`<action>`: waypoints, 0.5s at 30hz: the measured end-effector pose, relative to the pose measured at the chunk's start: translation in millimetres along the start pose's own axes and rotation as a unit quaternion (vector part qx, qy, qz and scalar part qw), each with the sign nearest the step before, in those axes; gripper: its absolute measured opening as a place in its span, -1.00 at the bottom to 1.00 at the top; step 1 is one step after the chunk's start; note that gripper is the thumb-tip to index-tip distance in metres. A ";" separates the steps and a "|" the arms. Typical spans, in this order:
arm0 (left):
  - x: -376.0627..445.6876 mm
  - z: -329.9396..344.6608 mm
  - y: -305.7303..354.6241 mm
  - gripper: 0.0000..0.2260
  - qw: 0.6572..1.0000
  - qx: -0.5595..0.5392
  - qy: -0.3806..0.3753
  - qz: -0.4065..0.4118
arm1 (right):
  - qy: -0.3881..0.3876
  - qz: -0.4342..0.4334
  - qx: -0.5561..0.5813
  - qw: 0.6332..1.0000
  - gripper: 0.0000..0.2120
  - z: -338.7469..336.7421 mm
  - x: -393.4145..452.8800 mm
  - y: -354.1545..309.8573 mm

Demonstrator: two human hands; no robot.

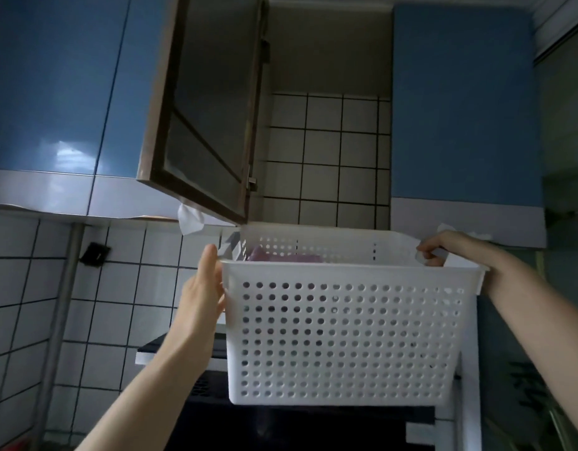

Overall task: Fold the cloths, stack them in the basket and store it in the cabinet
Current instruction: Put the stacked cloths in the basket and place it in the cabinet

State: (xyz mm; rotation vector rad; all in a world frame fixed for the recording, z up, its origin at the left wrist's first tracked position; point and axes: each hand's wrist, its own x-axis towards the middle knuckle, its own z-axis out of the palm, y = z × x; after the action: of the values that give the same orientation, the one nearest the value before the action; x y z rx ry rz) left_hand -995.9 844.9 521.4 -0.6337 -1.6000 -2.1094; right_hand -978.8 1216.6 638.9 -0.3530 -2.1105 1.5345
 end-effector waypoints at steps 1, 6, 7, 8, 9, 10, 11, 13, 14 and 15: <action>-3.7 7.1 2.0 -0.45 1.000 -0.002 0.000 0.011 | 0.011 -0.005 0.003 1.000 -0.85 -3.0 -0.3 -3.0; -10.7 39.5 16.1 -0.69 0.992 -0.010 -0.004 0.124 | 0.021 -0.015 0.004 1.000 -0.88 -20.5 -23.2 -18.9; -8.1 44.5 19.1 -0.73 0.990 -0.013 0.006 0.139 | 0.023 -0.030 0.027 0.999 -0.89 -24.0 -28.5 -23.5; -5.2 47.8 22.6 -0.73 0.989 -0.015 0.013 0.149 | 0.015 -0.054 0.054 0.997 -0.90 -25.3 -34.5 -27.4; 0.5 50.6 26.3 -0.71 0.987 -0.016 0.019 0.157 | 0.009 -0.083 0.084 0.993 -0.90 -28.4 -38.0 -32.0; 6.8 51.3 28.5 -0.69 0.986 -0.012 0.025 0.162 | 0.008 -0.106 0.113 0.988 -0.87 -28.8 -40.2 -35.0; 14.7 52.7 32.3 -0.68 0.985 -0.010 0.031 0.167 | 0.016 -0.115 0.145 0.982 -0.82 -30.0 -43.0 -39.2; 29.9 55.3 37.8 -0.67 0.985 -0.009 0.043 0.168 | 0.018 -0.115 0.240 0.964 -0.75 -27.6 -48.0 -44.0; 34.7 57.0 41.3 -0.67 0.984 -0.010 0.049 0.170 | 0.018 -0.122 0.278 0.953 -0.73 -25.2 -50.0 -45.2; 40.1 60.1 45.9 -0.68 0.983 -0.011 0.053 0.176 | 0.026 -0.132 0.301 0.944 -0.71 -23.4 -51.7 -48.0</action>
State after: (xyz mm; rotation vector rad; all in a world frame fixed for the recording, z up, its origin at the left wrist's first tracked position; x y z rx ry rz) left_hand -995.5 889.2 594.7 -0.7386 -1.2992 -1.8677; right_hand -918.8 1194.7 676.9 0.1042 -1.4691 1.8702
